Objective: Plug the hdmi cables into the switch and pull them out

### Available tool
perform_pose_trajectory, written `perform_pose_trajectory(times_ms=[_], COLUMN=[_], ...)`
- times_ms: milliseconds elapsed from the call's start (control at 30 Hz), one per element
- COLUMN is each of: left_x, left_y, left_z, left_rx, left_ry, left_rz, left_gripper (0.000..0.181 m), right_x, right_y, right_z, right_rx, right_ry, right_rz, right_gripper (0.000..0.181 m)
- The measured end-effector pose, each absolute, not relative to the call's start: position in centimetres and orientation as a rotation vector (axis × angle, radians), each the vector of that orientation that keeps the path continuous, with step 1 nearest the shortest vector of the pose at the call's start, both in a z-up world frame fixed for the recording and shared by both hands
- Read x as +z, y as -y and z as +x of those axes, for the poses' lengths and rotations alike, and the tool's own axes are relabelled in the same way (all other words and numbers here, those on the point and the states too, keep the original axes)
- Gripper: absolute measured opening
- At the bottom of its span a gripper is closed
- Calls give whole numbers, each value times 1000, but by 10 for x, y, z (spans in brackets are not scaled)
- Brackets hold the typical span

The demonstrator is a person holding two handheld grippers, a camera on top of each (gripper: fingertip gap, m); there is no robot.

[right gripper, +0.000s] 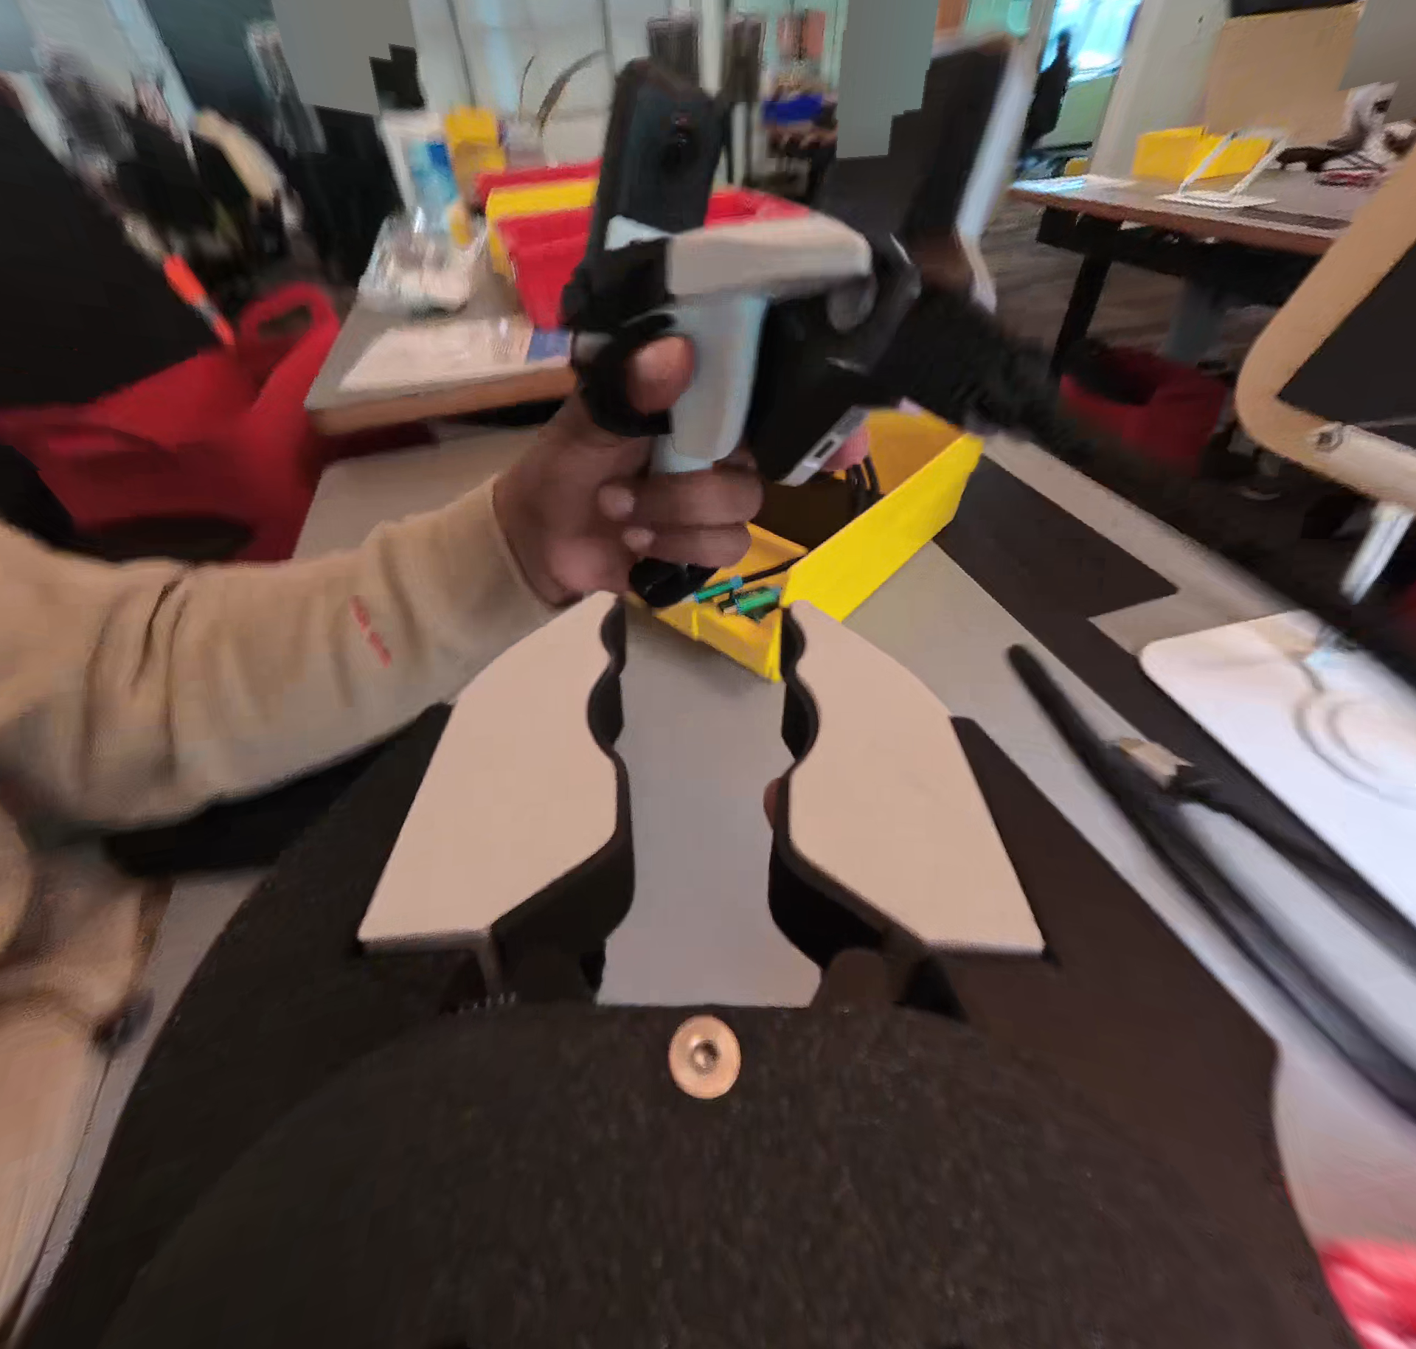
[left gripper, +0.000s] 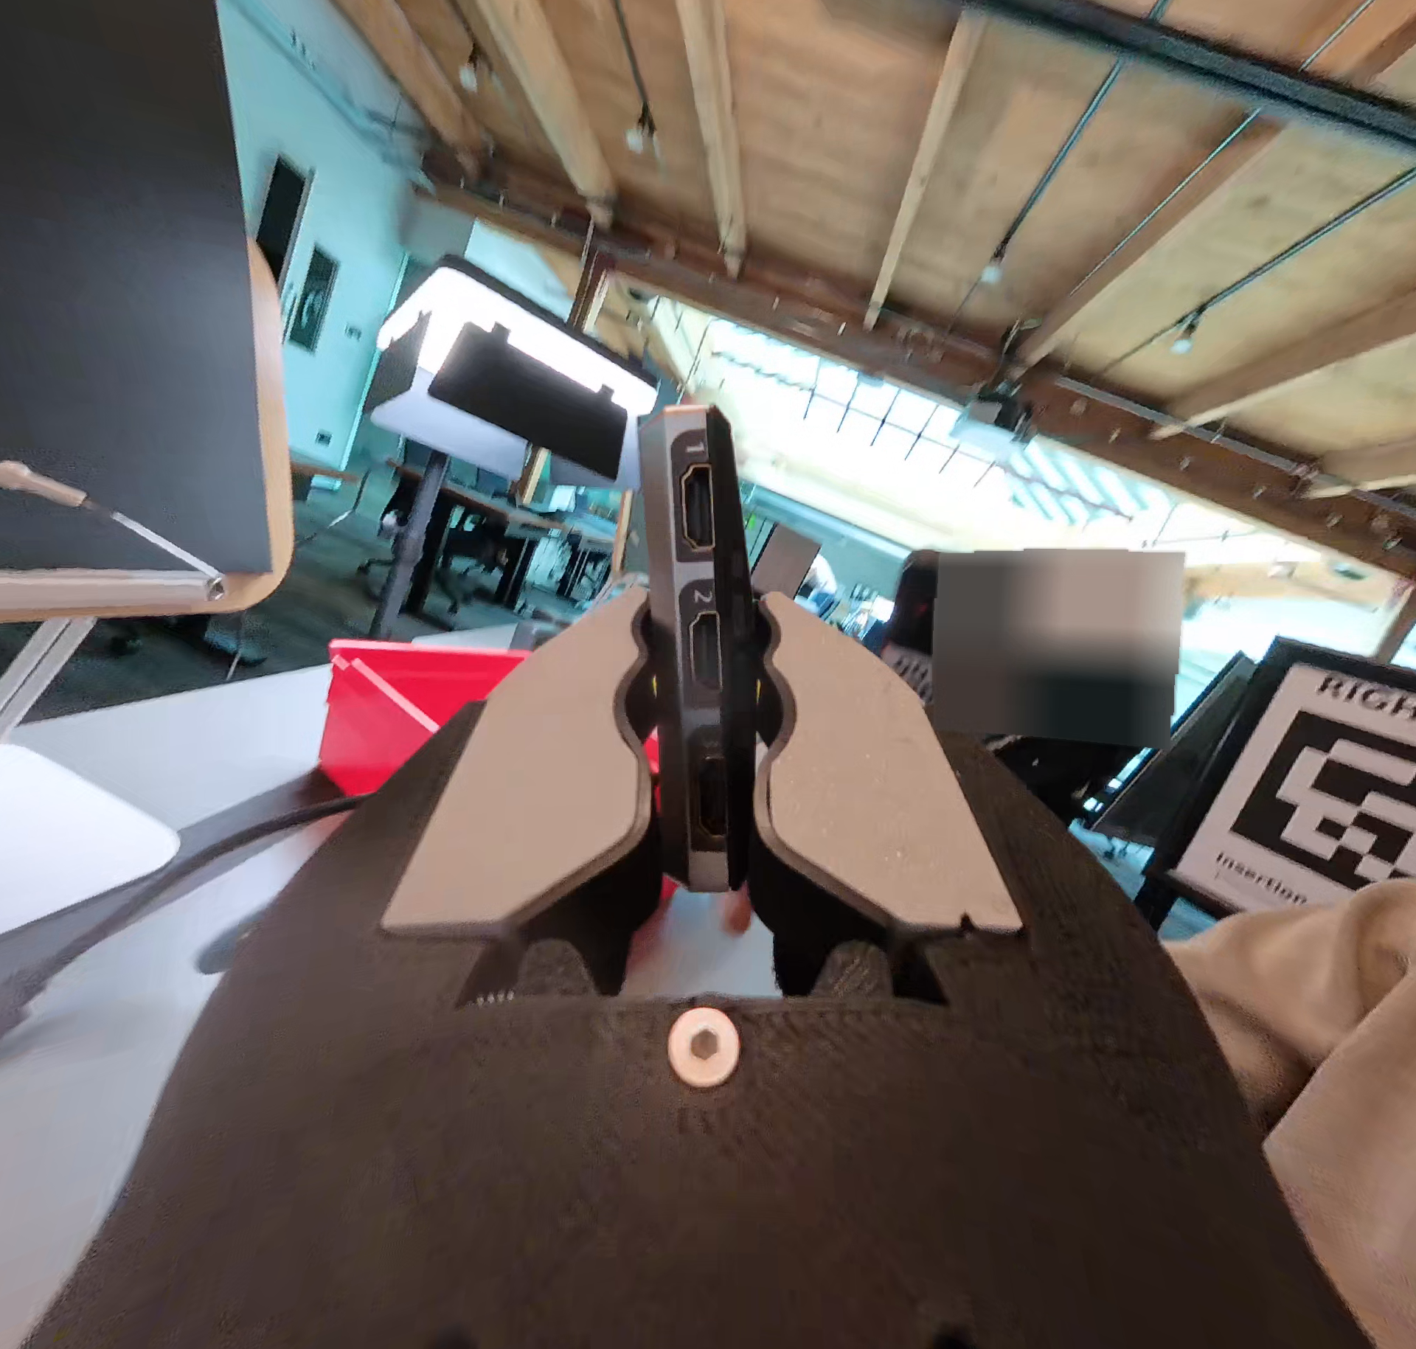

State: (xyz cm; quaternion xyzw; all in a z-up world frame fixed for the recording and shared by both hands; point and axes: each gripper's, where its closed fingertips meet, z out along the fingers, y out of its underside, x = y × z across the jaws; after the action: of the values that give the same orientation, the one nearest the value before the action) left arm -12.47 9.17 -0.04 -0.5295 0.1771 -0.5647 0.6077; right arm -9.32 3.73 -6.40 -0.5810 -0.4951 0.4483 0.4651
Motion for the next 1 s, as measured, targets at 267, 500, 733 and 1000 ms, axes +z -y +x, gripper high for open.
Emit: perform_pose_trajectory(times_ms=[267, 500, 733, 1000], left_x=[-4, -16, -31, -70], left_y=[-72, -67, -85, -113], left_z=[-79, -67, -91, -104], left_rx=[-1369, -1453, -1316, -1068], left_ry=[-544, -656, -792, -846], left_rz=[-1200, -1253, -1313, -1483], left_gripper=[23, 24, 34, 34], right_x=[-19, -15, -16, -23], right_y=[-68, -68, -83, -100], right_z=[-74, -63, -52, -39], right_rx=[1438, 1476, 1305, 1274], right_ry=[658, 705, 745, 732], right_rz=[-1215, -1197, -1177, -1193], right_gripper=[43, 21, 21, 21])
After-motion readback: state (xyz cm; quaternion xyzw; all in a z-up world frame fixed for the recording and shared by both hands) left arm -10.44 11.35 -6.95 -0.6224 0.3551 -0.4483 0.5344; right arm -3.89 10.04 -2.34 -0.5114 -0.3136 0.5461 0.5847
